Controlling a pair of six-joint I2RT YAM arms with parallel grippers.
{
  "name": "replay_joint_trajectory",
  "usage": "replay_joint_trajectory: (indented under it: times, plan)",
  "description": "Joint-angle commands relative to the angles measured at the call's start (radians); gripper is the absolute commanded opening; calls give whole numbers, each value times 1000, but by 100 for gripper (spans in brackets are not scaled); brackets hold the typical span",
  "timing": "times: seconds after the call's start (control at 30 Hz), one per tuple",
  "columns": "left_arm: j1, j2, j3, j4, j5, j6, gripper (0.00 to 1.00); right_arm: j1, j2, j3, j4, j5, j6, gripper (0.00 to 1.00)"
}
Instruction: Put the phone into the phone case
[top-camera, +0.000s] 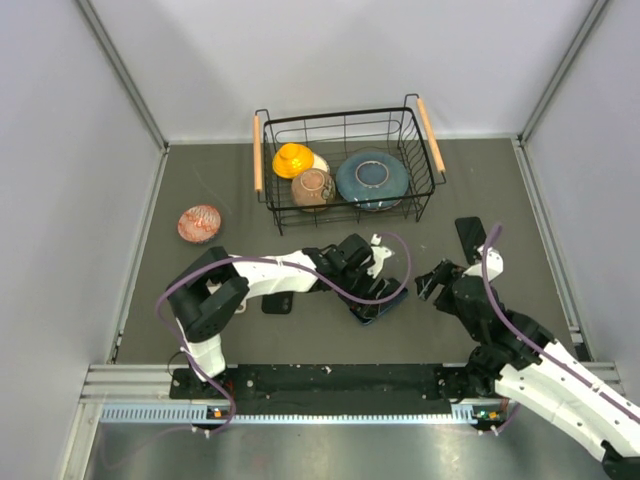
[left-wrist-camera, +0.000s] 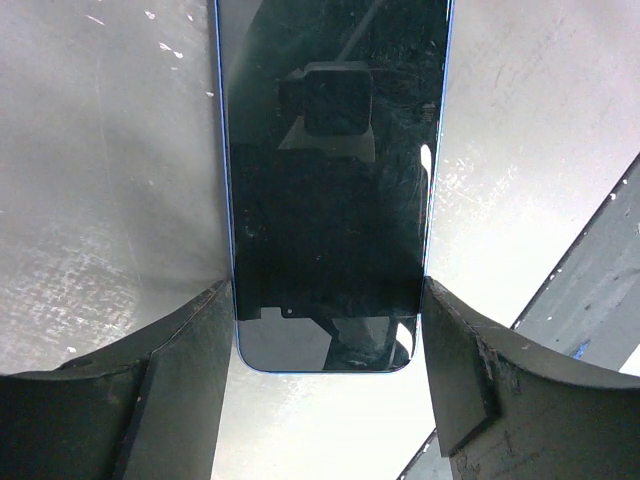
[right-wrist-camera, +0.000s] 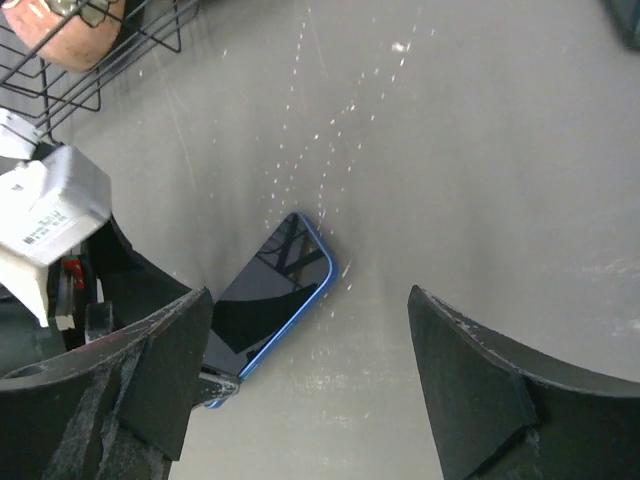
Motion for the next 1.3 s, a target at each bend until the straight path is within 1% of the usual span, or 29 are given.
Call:
replay_joint_trajectory:
  times: [0.0, 0.07, 0.13, 0.17, 0.2, 0.23, 0.27, 0.3, 0.4, 0.5, 0.63, 0.9, 1.03, 1.13, 1.17, 1.27]
  plan:
    - [-2, 39, -44, -37, 66, -43, 45, -44, -43, -81, 101, -132, 130, 76]
    - [0, 44, -44, -30, 83, -50, 45, -65, -34, -141, 163, -207, 167, 74]
    - [4, 47, -44, -22, 100, -55, 45, -85, -5, -179, 214, -264, 230, 69]
    - [6, 48, -46, -20, 111, -58, 45, -94, 5, -225, 243, -319, 251, 67]
    - [6, 48, -46, -17, 121, -59, 45, -112, 14, -251, 332, -348, 294, 63]
    - [7, 51, -47, -16, 124, -61, 45, -120, 29, -306, 387, -379, 311, 60]
    - [9, 53, -50, -14, 123, -64, 45, -126, 37, -327, 432, -422, 328, 57]
    - [9, 55, -52, -14, 132, -66, 45, -126, 43, -342, 481, -425, 374, 52]
    - [13, 52, -57, -11, 141, -75, 45, -126, 69, -374, 501, -424, 431, 48]
    - [20, 45, -72, 9, 154, -93, 45, -126, 83, -397, 521, -433, 472, 48]
    - [21, 48, -75, 27, 167, -110, 45, -126, 92, -445, 615, -461, 517, 46]
    - [23, 68, -57, 52, 193, -139, 45, -125, 124, -445, 641, -479, 550, 38]
    - [23, 75, -58, 66, 193, -158, 46, -126, 172, -445, 630, -471, 567, 35]
    - [23, 75, -63, 81, 212, -171, 48, -125, 199, -482, 678, -484, 580, 27]
    - [23, 72, -67, 84, 213, -174, 48, -126, 203, -480, 681, -484, 583, 21]
    - [24, 61, -72, 81, 198, -185, 57, -125, 195, -477, 681, -481, 571, 11]
